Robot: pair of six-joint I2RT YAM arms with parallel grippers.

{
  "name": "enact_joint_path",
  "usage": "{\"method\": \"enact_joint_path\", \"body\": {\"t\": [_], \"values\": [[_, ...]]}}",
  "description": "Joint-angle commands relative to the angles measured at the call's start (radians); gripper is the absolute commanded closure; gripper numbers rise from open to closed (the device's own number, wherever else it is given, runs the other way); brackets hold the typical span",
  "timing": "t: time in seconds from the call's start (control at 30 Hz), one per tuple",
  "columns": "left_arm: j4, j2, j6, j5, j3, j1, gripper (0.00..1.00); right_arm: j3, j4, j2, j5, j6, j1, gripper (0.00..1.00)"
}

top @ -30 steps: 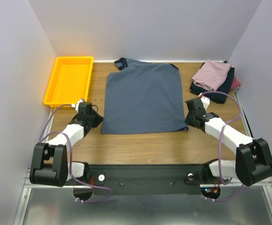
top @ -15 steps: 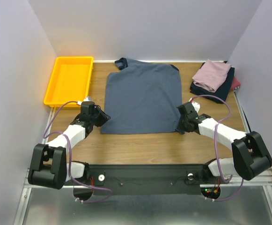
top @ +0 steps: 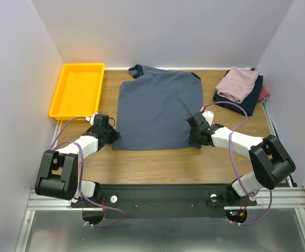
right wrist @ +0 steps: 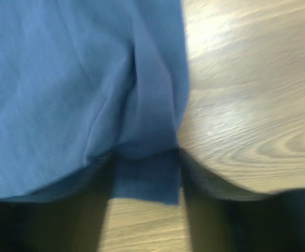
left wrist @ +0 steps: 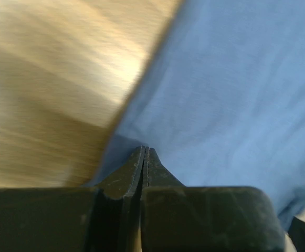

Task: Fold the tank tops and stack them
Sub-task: Flatten the tank top out

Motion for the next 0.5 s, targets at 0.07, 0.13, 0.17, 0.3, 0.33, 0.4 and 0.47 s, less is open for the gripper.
{"method": "enact_joint_path", "body": {"t": [0.07,0.13,0.17,0.3,0.33,0.4,0.47], "values": [[-0.073,0.031,-0.033,-0.128,0.013,-0.003,1.00,0.103,-0.037,0.002,0.194,-0.041,-0.009,0.24],[-0.076,0.031,-0.041,-0.136,0.003,0.006,1.00,0.114,-0.041,0.001,0.187,-0.046,-0.052,0.21],[-0.076,0.027,-0.044,-0.138,-0.005,0.009,1.00,0.120,-0.040,-0.002,0.185,-0.048,-0.069,0.20],[-0.125,-0.025,-0.050,-0.171,-0.046,0.043,1.00,0.150,-0.030,-0.015,0.150,-0.077,-0.194,0.20],[-0.135,-0.033,-0.050,-0.176,-0.049,0.051,1.00,0.156,-0.030,-0.007,0.144,-0.086,-0.195,0.20],[-0.152,-0.051,-0.035,-0.174,-0.051,0.085,1.00,0.182,-0.004,0.027,0.108,-0.101,-0.247,0.20],[-0.168,-0.064,-0.018,-0.174,-0.048,0.106,1.00,0.202,0.033,0.060,0.047,-0.107,-0.290,0.21]]}}
